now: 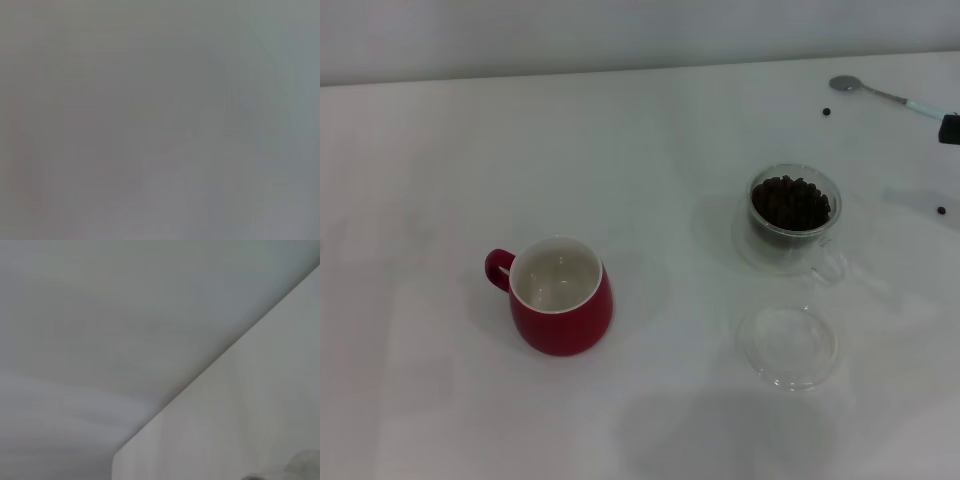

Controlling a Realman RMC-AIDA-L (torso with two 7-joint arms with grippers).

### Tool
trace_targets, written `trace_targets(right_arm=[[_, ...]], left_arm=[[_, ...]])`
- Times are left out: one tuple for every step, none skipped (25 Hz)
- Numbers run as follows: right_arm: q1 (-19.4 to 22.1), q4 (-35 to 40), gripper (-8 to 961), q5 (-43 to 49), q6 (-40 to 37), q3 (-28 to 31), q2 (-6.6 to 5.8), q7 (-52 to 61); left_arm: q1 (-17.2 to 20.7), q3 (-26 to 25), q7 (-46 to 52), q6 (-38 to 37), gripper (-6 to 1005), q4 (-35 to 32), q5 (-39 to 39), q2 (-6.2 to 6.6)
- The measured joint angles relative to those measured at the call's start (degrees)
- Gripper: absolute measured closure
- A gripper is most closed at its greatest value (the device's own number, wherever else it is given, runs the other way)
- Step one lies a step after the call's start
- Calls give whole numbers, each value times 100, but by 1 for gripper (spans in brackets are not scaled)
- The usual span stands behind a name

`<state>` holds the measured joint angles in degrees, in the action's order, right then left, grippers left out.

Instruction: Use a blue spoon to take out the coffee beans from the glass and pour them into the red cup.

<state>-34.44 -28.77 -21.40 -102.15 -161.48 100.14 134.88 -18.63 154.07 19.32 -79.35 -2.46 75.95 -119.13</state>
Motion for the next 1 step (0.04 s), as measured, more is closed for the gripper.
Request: trace_targets(right_arm=[[35,0,954,-66,0,1,3,-30]], left_arm=[[1,-3,-1,50,108,-6,2,-7]])
